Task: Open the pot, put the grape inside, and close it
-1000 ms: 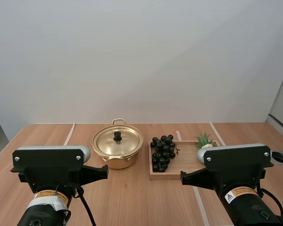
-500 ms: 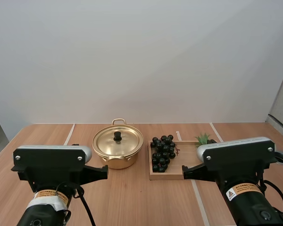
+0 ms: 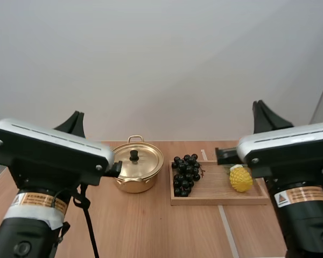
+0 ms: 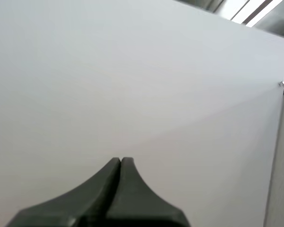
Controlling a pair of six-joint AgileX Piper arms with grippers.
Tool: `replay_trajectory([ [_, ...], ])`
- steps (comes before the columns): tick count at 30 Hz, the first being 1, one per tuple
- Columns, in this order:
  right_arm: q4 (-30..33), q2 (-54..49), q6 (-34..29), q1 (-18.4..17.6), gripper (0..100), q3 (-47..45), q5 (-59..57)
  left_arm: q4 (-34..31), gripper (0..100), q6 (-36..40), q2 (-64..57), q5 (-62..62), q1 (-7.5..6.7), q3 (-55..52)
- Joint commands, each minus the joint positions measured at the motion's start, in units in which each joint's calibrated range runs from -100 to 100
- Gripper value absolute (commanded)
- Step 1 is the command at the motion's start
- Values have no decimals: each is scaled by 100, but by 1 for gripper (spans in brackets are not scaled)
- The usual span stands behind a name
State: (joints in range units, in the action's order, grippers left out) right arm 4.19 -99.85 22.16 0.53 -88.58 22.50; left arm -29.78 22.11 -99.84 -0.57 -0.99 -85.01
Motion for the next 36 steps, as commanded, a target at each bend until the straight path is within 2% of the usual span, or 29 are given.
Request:
replay_trajectory([
  [1, -129, -15, 66, -3, 0, 951, -978, 298, 0, 373, -16, 178, -26, 759],
  [3, -86, -15, 57, -3, 0, 1663, -1955, 298, 0, 530, -16, 290, -26, 1328],
  [10, -97, 752, 21, -3, 0, 3838, -3965, 298, 0, 675, 785, 1545, -26, 3389],
  [19, -85, 2904, -867, -3, 0, 7666, -8357, 124, 0, 764, 2813, 4279, -26, 6461],
  [26, -151, 4896, -958, -3, 0, 10294, -12113, 204, 0, 470, 4230, 6284, -26, 8616],
  [28, -205, 5423, -958, -3, 0, 10879, -12250, 377, 0, 254, 4639, 6775, -26, 9101],
  [31, -345, 6195, -911, -3, 0, 11689, -12250, 987, 0, -346, 5231, 7728, -26, 9901],
  [36, -374, 6793, -853, -3, 0, 12119, -12250, 2146, 0, -1413, 6327, 10057, -26, 11319],
])
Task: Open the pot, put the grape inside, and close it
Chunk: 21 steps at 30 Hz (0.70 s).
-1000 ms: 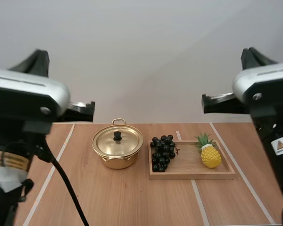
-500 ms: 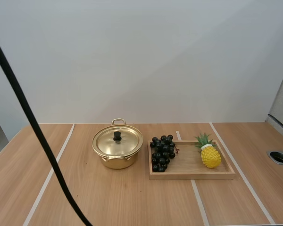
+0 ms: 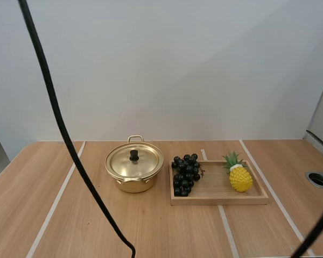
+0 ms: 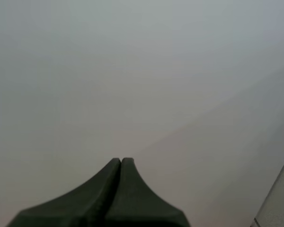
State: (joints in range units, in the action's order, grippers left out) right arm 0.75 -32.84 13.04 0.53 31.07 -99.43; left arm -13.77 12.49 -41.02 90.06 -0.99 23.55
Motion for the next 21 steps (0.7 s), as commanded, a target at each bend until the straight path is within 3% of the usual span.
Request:
replay_trajectory([
  [1, -124, 173, 74, -3, 0, 154, -57, 674, 0, -540, 659, 994, -26, 709],
  [6, -469, 408, 275, -3, 0, -152, -57, 624, 0, -552, 1368, 994, -26, 1342],
  [21, -303, 306, 633, -3, 0, -2900, -57, 625, 0, -791, 1829, 994, -26, 1373],
])
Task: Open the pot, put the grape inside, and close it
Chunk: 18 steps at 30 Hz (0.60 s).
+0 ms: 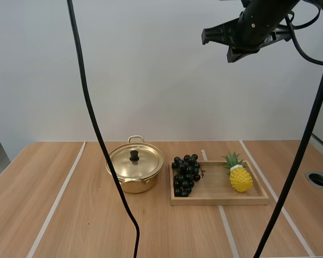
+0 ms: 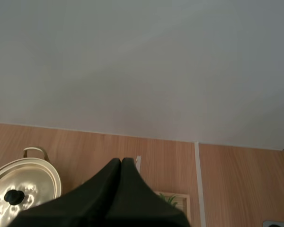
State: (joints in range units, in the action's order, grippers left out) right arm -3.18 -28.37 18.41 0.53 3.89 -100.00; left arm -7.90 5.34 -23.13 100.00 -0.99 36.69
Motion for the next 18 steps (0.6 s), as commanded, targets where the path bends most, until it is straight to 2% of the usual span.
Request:
replay_trajectory([
  [1, 90, -153, 97, -3, 0, -246, 0, 39, 0, -76, 57, 0, -26, 16],
  [11, 132, -150, 97, -3, 0, -278, 0, -135, 0, -99, 62, 0, -26, -1327],
  [18, -93, -150, 200, -3, 0, -294, 0, -84, 0, -19, 62, 0, -26, -2152],
])
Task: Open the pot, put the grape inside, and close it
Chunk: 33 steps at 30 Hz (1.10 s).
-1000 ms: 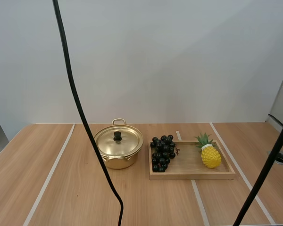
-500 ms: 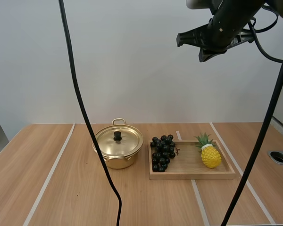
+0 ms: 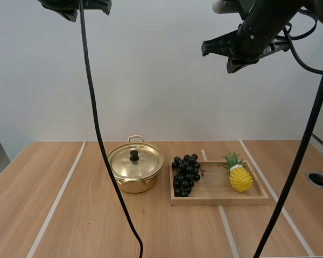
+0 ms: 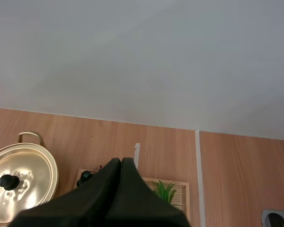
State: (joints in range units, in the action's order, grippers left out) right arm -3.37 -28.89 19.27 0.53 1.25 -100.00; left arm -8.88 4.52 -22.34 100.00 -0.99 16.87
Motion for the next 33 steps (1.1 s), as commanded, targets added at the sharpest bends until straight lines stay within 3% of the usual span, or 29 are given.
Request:
replay_trajectory([
  [1, -74, -98, 127, -3, 0, -45, 0, 14, 0, 62, -30, 0, -26, -235],
  [10, -74, -98, 127, -3, 0, -79, 0, 118, 0, 33, -99, 0, -26, -967],
  [19, -484, -98, 127, -3, 0, -79, 0, 1143, 0, 53, -186, 0, -26, -1177],
  [25, -474, -98, 127, -3, 0, -79, 0, 1154, 0, 75, -201, 0, -26, -1177],
  [27, -412, -98, 127, -3, 0, -79, 0, 1032, 7, 361, -201, 0, -26, -1177],
  [28, -356, -98, 127, -3, 11, -79, 0, 935, 13, 547, -201, 0, -26, -1177],
  [30, -341, -98, 127, -3, 42, -79, 0, 715, 40, 731, -189, 0, -26, -1177],
  [31, -352, -98, 127, -3, 64, -79, 0, 648, 56, 731, -174, 0, -26, -1177],
  [32, -394, -98, 119, -3, 89, -79, 0, 622, 79, 731, -160, 0, -26, -1177],
  [33, -440, -98, 91, -3, 100, -79, 0, 623, 100, 731, -146, 0, -26, -1177],
])
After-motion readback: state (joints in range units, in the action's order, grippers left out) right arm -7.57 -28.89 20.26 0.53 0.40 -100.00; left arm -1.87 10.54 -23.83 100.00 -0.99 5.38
